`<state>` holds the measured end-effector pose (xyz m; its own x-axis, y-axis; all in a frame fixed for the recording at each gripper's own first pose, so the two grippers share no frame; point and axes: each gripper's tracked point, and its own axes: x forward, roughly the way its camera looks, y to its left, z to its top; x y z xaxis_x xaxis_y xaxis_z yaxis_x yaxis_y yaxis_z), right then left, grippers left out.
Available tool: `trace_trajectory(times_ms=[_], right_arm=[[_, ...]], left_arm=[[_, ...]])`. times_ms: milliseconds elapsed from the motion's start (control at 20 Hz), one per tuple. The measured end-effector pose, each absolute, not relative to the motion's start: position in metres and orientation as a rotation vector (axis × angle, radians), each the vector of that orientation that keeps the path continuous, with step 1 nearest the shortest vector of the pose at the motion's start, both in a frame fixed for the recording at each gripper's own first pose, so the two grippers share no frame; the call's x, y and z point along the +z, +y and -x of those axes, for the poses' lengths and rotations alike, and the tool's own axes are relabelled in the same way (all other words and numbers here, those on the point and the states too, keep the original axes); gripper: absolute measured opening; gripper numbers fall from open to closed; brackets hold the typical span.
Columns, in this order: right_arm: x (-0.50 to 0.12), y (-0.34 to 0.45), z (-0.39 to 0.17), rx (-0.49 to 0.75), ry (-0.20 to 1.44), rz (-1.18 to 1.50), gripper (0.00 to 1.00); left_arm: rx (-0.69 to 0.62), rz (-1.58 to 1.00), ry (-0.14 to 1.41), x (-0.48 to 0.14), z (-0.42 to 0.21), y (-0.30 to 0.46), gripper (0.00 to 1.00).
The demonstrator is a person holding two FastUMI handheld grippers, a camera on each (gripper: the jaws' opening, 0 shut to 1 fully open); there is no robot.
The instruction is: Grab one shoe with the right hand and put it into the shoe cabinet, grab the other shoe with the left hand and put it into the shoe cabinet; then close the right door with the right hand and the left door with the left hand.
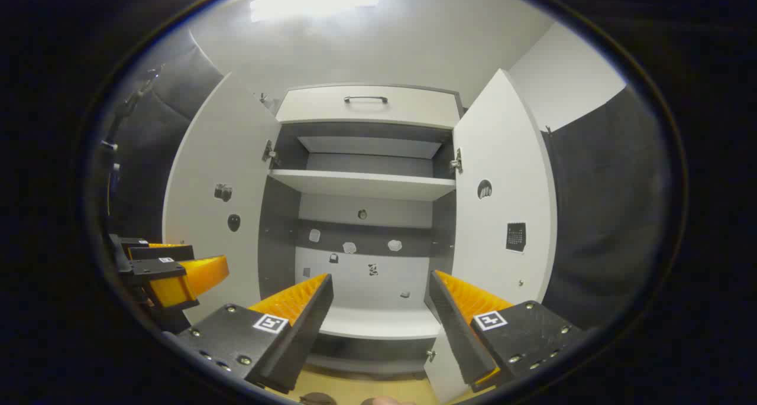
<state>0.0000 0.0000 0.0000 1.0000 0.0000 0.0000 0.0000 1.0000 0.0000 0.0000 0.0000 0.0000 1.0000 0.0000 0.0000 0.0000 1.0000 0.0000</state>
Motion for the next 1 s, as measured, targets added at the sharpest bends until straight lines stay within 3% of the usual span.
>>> trace_trajectory(times_ms=[750, 1000], right_arm=[[-0.008, -0.007, -0.003, -0.026, 0.010, 0.018, 0.98], [-0.082, -0.008, -0.002, -0.005, 0.151, 0.012, 0.98]], left_arm=[[0.027, -0.010, -0.013, 0.002, -0.008, 0.008, 0.99], [0.035, -0.007, -0.022, 0.007, -0.013, 0.014, 0.96]])
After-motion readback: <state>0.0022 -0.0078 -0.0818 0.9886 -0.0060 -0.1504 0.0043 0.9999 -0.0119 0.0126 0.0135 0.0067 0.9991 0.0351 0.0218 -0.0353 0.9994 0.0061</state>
